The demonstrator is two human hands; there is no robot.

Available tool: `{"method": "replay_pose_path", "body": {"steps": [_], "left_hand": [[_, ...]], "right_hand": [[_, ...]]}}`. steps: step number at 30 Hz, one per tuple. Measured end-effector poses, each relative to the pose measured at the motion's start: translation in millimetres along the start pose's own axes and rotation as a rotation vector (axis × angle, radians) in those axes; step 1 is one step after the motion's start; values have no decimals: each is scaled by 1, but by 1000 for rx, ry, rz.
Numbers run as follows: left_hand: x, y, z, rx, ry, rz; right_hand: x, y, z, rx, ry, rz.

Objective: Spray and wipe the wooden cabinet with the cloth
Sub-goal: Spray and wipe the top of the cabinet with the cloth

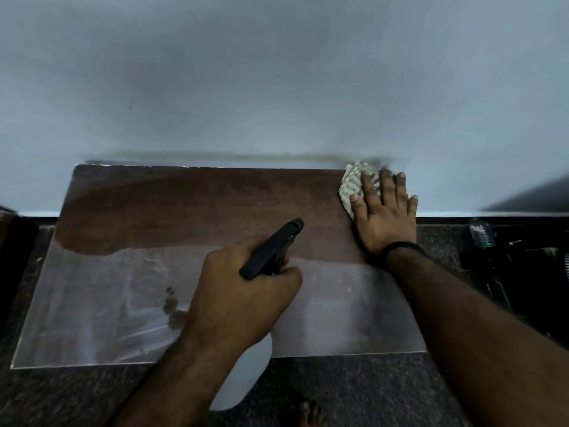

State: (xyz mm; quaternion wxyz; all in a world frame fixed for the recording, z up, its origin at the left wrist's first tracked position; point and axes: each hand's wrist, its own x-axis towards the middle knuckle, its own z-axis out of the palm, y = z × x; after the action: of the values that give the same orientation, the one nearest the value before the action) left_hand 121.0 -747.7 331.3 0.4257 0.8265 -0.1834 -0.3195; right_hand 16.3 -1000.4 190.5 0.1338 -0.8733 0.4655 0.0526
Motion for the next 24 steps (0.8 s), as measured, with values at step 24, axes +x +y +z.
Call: {"method": "replay_pose_path", "body": {"steps": [24], "left_hand": [[5, -98, -151, -25, 205, -141]], "right_hand": [[-21, -201, 49, -43, 18, -136]]}}
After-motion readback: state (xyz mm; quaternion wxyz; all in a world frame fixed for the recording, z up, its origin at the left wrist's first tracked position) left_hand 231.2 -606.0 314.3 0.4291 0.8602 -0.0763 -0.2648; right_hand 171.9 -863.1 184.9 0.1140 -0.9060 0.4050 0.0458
